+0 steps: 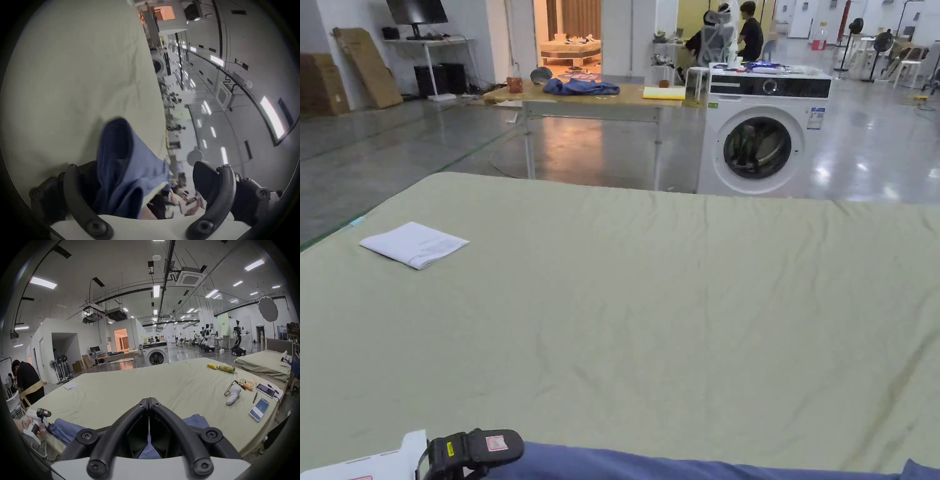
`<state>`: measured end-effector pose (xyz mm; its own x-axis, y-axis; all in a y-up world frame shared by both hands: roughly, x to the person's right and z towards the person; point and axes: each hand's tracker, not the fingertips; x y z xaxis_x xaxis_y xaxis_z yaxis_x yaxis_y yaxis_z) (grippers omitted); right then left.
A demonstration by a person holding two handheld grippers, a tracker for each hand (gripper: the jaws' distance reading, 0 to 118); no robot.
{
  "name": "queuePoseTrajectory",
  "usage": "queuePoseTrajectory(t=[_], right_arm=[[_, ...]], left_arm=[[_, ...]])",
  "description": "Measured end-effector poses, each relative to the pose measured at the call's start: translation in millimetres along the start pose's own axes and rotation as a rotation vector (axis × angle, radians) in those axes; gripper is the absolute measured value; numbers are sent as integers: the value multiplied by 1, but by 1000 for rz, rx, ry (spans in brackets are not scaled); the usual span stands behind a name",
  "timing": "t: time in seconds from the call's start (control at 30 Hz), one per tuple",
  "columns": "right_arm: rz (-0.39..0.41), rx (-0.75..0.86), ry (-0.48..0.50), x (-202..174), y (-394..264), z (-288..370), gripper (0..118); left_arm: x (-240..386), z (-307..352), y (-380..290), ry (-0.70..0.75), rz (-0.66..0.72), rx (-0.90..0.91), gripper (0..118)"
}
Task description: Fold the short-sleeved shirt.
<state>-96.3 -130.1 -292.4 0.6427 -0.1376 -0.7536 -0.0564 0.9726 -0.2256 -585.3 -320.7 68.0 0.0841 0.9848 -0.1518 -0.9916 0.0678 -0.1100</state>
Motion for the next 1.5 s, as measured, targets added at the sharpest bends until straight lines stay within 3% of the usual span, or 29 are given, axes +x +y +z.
queuePoseTrajectory(t=[0.1, 0.13, 0.17, 0.2, 0.23, 0.3, 0.33, 0.5, 0.53, 0.6, 0.67, 0.73, 0.8, 0.87, 0.9, 0.93, 0.97, 1.03, 1.13, 1.27, 1.3, 1.33, 1.37, 1.43, 1.5], right_arm=[[-26, -19, 1, 15, 1, -6, 0], [-37, -30, 5, 16, 1, -8, 0], [-54, -39, 1, 17, -1, -9, 0], [-59, -42, -5, 17, -2, -9, 0], [-60, -48, -6, 20, -5, -11, 0], [-57, -53, -4, 21, -9, -10, 0], [-53, -56, -2, 21, -11, -9, 0], [-21, -73, 23, 19, -11, -5, 0], [-25, -73, 28, 19, -11, -4, 0], [-40, -73, 44, 19, -11, -4, 0], [-47, -68, 51, 16, -13, -2, 0], [-49, -67, 63, 16, -14, -2, 0], [-46, -70, 75, 14, -16, -1, 0], [-42, -73, 83, 14, -16, 0, 0], [-41, -71, 86, 13, -17, 1, 0], [-42, -70, 88, 13, -17, 2, 0], [-43, -69, 91, 13, -17, 3, 0], [-45, -70, 93, 11, -16, 5, 0], [-49, -72, 97, 10, -17, 7, 0], [-50, -75, 100, 10, -17, 10, 0], [-50, -76, 101, 10, -17, 10, 0], [-49, -79, 102, 10, -18, 10, 0], [-47, -80, 101, 10, -18, 10, 0], [-45, -84, 101, 12, -19, 8, 0], [-51, -89, 100, 13, -20, 6, 0]], left_arm=[[-1, -21, 9, 21, -125, -104, 94], [0, -25, 11, 36, -148, -128, 73], [-2, -25, 15, 104, -164, -128, 34], [-8, -25, 17, 253, -182, -96, 7], [-15, -28, 17, 425, -232, -84, 7], [-3, -28, 1, 267, -217, -39, 5], [4, -30, -3, 327, -252, -44, 5], [88, -27, -44, 668, -769, -16, 5], [100, -27, -51, 754, -840, 12, 5], [120, -22, -63, 1152, -1078, 99, 5], [124, -26, -69, 1362, -1194, 150, 5], [133, -23, -69, 1098, -980, 126, 5], [146, -35, -75, 734, -702, 108, 5], [154, -58, -80, 561, -588, 34, 5], [158, -78, -87, 508, -590, -17, 7], [162, -96, -93, 470, -598, -70, 16], [164, -118, -99, 433, -606, -100, 34], [167, -151, -108, 363, -578, -158, 87], [176, -169, -116, 274, -569, -170, 92], [184, -148, -115, 328, -675, -102, 92], [183, -141, -113, 372, -701, -78, 92], [181, -135, -112, 431, -715, -63, 84], [177, -128, -114, 488, -742, -45, 69], [169, -124, -116, 545, -800, -30, 7], [154, -132, -119, 646, -815, -101, 2]])
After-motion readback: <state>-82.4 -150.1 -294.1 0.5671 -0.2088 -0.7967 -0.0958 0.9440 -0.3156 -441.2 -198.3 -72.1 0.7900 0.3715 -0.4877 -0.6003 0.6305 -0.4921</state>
